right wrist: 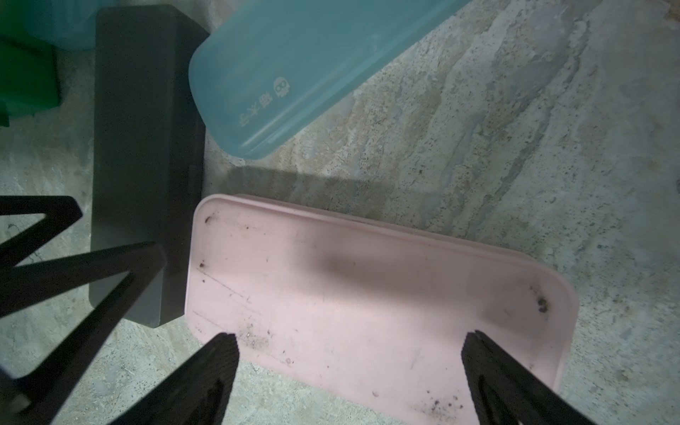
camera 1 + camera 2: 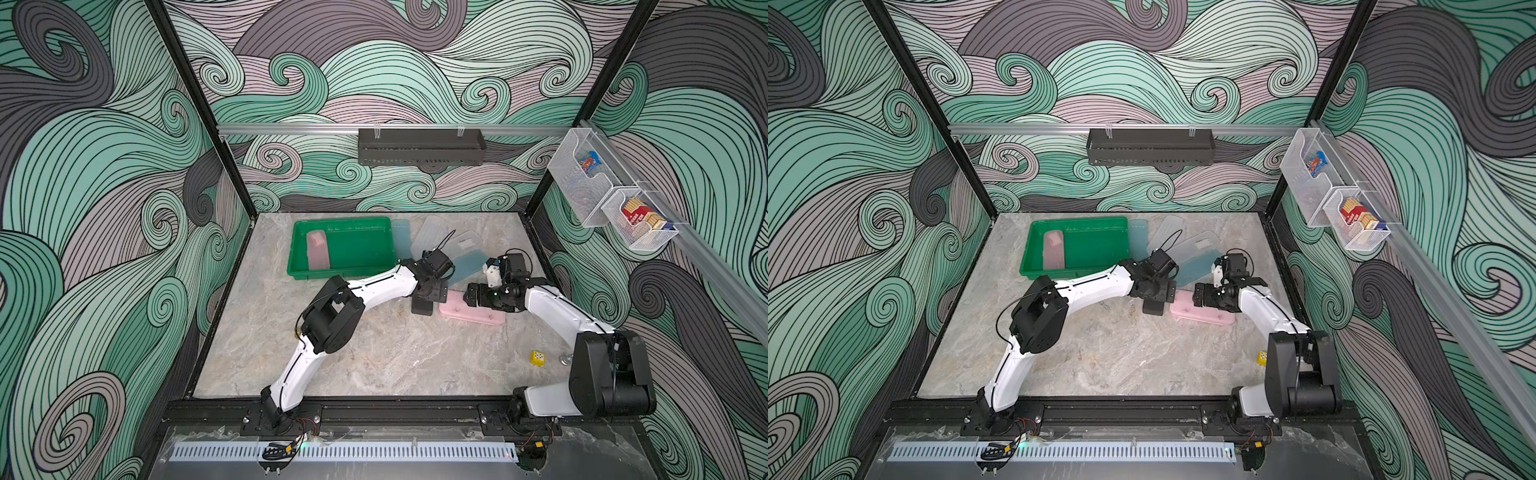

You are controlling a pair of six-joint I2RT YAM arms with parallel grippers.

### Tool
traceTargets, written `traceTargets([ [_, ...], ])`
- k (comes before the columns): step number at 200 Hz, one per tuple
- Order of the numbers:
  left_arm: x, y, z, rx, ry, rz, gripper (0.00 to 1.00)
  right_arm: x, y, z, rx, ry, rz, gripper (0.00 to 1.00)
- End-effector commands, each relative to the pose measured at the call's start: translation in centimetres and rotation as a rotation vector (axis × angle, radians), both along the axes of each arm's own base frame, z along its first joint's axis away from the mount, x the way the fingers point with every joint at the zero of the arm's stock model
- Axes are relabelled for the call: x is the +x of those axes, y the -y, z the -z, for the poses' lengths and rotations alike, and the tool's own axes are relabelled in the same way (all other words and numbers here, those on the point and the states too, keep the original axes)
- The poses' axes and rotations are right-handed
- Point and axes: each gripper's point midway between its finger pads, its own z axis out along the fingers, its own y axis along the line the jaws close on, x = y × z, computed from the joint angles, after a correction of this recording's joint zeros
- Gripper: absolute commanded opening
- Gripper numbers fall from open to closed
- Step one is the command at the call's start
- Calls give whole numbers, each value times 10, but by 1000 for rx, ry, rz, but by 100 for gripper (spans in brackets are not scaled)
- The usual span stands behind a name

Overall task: Put the pencil case into the storage box
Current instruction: Pick up the pencil case from the center of the board.

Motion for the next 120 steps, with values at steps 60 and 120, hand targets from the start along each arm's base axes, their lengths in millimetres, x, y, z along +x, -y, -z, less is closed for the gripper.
traceTargets([
  [60,-2,-13,28,95,-19,-10,75,-2,-2,-4,23,13,-4,99],
  [120,-4,-19,-19,115,48,30,73,-1,-3,-4,26,17,0,99],
])
